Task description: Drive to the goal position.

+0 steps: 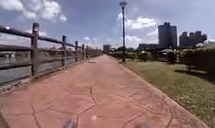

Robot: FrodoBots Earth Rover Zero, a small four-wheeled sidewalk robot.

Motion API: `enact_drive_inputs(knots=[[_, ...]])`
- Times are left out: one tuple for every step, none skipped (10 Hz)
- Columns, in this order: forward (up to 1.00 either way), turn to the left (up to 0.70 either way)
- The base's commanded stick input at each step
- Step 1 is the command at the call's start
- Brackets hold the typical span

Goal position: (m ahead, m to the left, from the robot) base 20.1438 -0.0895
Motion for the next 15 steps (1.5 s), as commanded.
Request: enact_drive_inputs(knots=[[0.7,0.0],[0.7,0.0],[0.7,0.0],[0.7,0.0],[0.7,0.0],[0.7,0.0],[0.7,0.0],[0.7,0.0],[0.7,0.0],[0.7,0.0],[0.7,0.0],[0.7,0.0],[0.55,0.0],[0.18,0.0],[0.0,0.0]])
